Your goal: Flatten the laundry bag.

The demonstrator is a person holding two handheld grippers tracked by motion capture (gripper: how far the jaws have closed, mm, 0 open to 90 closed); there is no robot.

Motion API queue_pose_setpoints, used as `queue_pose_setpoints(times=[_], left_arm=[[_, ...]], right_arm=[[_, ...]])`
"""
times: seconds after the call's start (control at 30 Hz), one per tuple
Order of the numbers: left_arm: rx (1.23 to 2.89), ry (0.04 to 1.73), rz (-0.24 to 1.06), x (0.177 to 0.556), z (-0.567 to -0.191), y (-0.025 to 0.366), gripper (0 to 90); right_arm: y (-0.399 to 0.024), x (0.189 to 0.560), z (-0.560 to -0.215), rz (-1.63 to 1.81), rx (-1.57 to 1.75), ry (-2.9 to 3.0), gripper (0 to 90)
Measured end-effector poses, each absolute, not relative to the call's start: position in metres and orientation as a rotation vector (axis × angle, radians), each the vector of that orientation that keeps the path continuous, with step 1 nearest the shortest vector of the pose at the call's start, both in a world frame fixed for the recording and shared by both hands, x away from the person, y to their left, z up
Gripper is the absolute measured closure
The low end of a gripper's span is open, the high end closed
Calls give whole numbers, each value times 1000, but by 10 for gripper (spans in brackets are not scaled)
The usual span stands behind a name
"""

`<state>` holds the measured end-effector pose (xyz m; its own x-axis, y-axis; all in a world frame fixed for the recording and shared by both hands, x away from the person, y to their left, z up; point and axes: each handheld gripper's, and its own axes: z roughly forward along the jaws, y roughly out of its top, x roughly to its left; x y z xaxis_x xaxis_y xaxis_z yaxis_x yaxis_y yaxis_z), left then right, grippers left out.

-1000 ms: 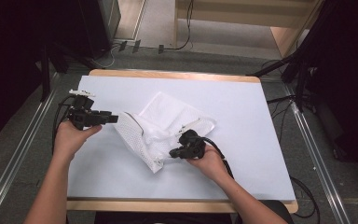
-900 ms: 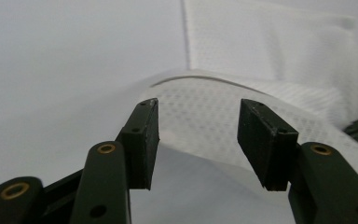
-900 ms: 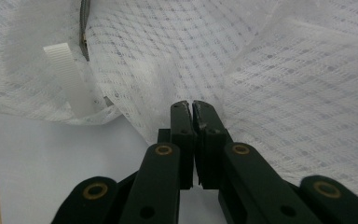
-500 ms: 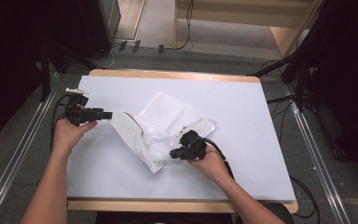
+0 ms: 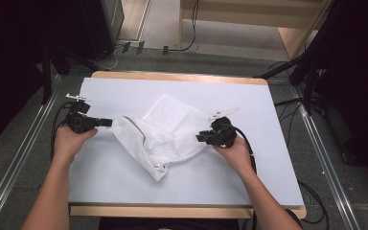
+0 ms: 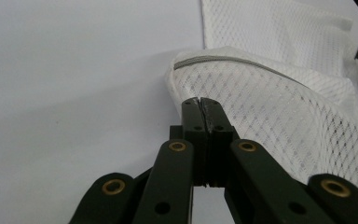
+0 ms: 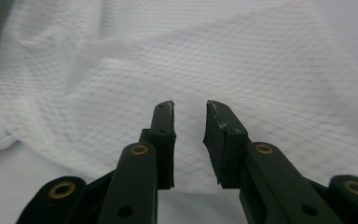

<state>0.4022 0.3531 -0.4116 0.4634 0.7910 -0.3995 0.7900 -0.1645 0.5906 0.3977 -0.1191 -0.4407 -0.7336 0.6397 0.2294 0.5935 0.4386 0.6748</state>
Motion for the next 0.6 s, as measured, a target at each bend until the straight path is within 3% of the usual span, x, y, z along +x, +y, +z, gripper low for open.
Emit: queue_pose_setpoints(times=[0.5, 0.6], left_arm=[[1954, 1281, -3, 382, -414, 356, 900], [1936, 1281, 7, 374, -413, 359, 900]], right_arm=[[-147, 452, -444, 1177, 1276, 2460, 630], [-149, 471, -446, 1149, 1310, 2444, 572]])
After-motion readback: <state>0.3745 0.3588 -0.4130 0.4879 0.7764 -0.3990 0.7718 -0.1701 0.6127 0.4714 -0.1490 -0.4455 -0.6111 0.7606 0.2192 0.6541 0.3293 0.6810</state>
